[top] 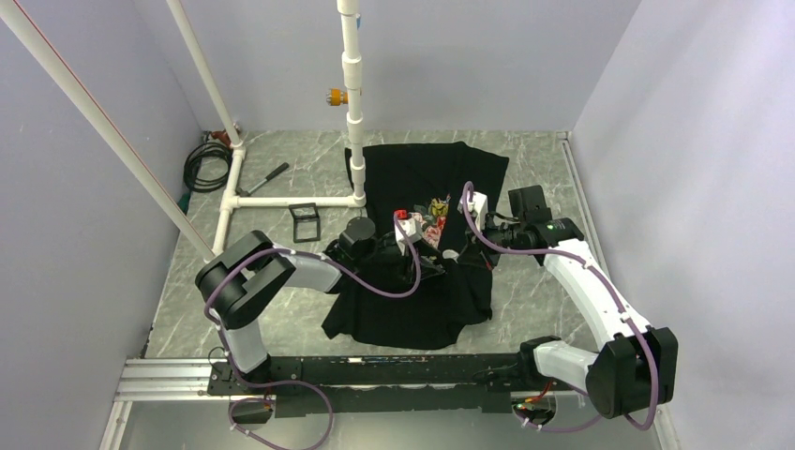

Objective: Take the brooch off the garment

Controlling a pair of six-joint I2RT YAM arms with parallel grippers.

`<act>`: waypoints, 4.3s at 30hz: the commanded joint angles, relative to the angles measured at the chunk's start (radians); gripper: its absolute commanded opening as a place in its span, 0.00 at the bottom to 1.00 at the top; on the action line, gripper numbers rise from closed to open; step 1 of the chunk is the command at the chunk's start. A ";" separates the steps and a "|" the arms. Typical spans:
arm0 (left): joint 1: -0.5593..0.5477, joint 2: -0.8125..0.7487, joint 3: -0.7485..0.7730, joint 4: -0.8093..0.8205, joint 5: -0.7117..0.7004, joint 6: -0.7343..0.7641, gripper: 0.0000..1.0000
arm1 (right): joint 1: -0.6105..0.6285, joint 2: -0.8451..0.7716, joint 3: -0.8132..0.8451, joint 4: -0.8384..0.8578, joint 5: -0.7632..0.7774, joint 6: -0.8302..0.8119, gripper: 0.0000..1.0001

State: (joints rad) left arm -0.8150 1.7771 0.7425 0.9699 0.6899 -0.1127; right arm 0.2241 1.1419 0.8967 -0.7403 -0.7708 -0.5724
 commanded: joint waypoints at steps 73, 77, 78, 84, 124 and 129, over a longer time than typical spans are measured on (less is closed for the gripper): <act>-0.019 -0.016 0.088 -0.048 -0.116 0.010 0.24 | 0.003 0.005 -0.012 0.013 -0.147 -0.009 0.00; -0.012 -0.018 0.087 -0.054 -0.131 -0.006 0.19 | 0.003 0.001 -0.015 0.013 -0.138 -0.012 0.00; -0.012 -0.018 0.089 -0.059 -0.139 -0.012 0.18 | 0.002 0.001 -0.016 0.013 -0.136 -0.013 0.00; -0.006 -0.016 0.116 -0.109 -0.168 -0.050 0.13 | 0.002 -0.002 -0.022 0.021 -0.119 -0.008 0.00; 0.009 -0.024 0.046 0.047 -0.051 -0.052 0.52 | 0.011 0.015 -0.027 0.117 0.064 0.052 0.00; 0.008 0.001 0.060 0.008 -0.059 -0.009 0.51 | 0.021 0.016 -0.034 0.143 0.128 0.077 0.00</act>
State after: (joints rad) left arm -0.8047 1.7607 0.7910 0.9588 0.6132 -0.1646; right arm 0.2371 1.1595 0.8680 -0.6456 -0.6952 -0.5182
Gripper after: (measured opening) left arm 0.512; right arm 0.018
